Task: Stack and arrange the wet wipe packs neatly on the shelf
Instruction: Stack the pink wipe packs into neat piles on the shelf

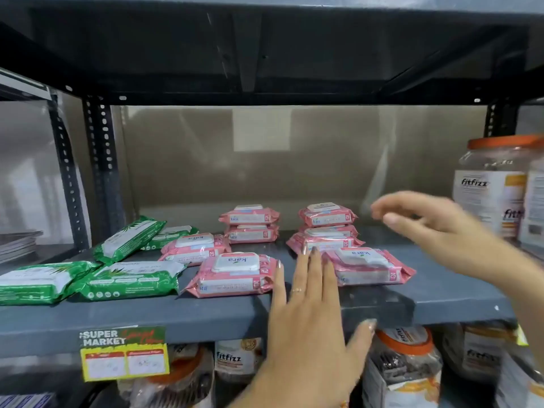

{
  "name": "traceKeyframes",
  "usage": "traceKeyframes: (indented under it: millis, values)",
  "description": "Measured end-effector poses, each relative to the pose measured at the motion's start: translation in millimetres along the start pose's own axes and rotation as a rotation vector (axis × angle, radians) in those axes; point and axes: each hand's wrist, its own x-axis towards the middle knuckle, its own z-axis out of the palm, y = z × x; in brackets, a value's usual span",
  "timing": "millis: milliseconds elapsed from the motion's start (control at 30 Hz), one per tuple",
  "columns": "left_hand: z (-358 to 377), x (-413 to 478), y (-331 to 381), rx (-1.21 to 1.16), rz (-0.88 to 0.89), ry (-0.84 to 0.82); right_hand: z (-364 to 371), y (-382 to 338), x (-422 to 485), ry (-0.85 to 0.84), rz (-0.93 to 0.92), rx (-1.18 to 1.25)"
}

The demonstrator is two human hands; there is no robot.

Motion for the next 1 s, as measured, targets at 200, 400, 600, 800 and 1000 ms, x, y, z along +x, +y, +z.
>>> traceKeyframes:
  millis: [200,400,600,800,1000]
  values:
    - [40.4,-7.6,-3.6,0.045,-0.042,0.011,27.7,49.4,9.4,-0.457,0.345,-0.211]
    - [48.7,-4.3,-4.2,0.075,-0.043,0.014,30.8,49.6,8.0,-0.474,0.334,-0.374]
    - [49.2,-5.1,-4.2,0.064,-0.037,0.022,22.5,44.2,15.3,-0.437,0.356,-0.425]
    - [48.2,-4.4,-4.2,0.057,-0.040,0.017,19.5,41.0,13.1,-0.573,0.431,-0.238]
    - [48.7,-3.9,-3.4,0.062,-0.054,0.023,21.0,40.5,21.0,-0.500,0.479,-0.283]
